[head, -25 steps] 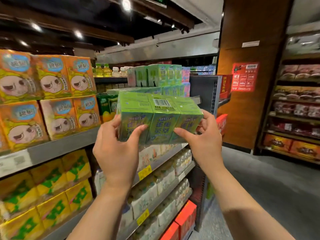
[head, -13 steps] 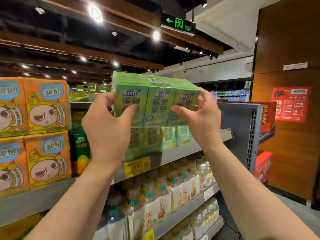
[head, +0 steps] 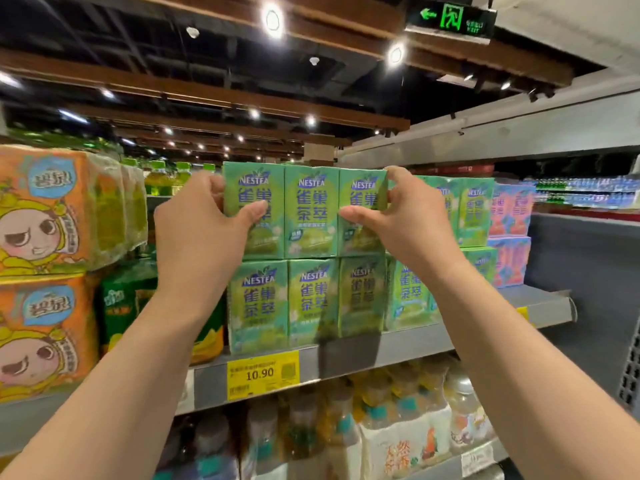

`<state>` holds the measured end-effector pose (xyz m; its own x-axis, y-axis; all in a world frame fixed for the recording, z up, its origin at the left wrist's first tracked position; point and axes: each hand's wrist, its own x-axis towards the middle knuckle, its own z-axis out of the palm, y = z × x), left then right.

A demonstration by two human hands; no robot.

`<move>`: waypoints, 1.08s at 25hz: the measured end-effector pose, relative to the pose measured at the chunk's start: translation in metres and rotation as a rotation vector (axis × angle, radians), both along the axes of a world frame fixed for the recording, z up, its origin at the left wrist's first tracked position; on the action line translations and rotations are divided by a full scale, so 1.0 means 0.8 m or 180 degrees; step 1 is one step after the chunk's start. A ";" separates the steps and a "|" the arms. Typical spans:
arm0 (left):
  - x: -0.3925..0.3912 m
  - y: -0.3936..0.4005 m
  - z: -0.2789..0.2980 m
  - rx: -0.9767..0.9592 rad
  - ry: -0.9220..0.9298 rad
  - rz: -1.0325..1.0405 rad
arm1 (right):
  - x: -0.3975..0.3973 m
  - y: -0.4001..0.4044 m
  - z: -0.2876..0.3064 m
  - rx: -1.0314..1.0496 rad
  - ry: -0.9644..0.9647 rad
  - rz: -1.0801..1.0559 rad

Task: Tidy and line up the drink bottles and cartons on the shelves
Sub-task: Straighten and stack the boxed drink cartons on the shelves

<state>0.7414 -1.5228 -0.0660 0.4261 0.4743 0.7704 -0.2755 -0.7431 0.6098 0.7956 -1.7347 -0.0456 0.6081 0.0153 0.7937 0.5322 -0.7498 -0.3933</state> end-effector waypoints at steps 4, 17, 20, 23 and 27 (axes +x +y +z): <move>0.002 -0.004 -0.003 0.0123 0.0072 0.0204 | 0.016 -0.007 0.003 -0.0326 -0.0014 -0.0129; 0.002 -0.016 0.000 0.0127 0.0169 0.0381 | 0.033 -0.018 -0.016 -0.0603 -0.0160 -0.0640; -0.002 -0.023 -0.001 0.0134 0.0196 0.0437 | 0.038 -0.019 -0.028 -0.0462 -0.0332 -0.0448; -0.013 -0.030 -0.006 0.0295 0.0290 0.0438 | 0.038 -0.022 -0.035 -0.0241 -0.0348 -0.0219; -0.050 -0.027 -0.021 0.0479 0.0460 0.0607 | 0.019 -0.024 -0.051 -0.0071 -0.0579 0.0292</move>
<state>0.7011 -1.5445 -0.0825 0.4508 0.4414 0.7758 -0.0401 -0.8583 0.5116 0.8109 -1.7537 -0.0867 0.4501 0.0828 0.8892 0.6593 -0.7023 -0.2683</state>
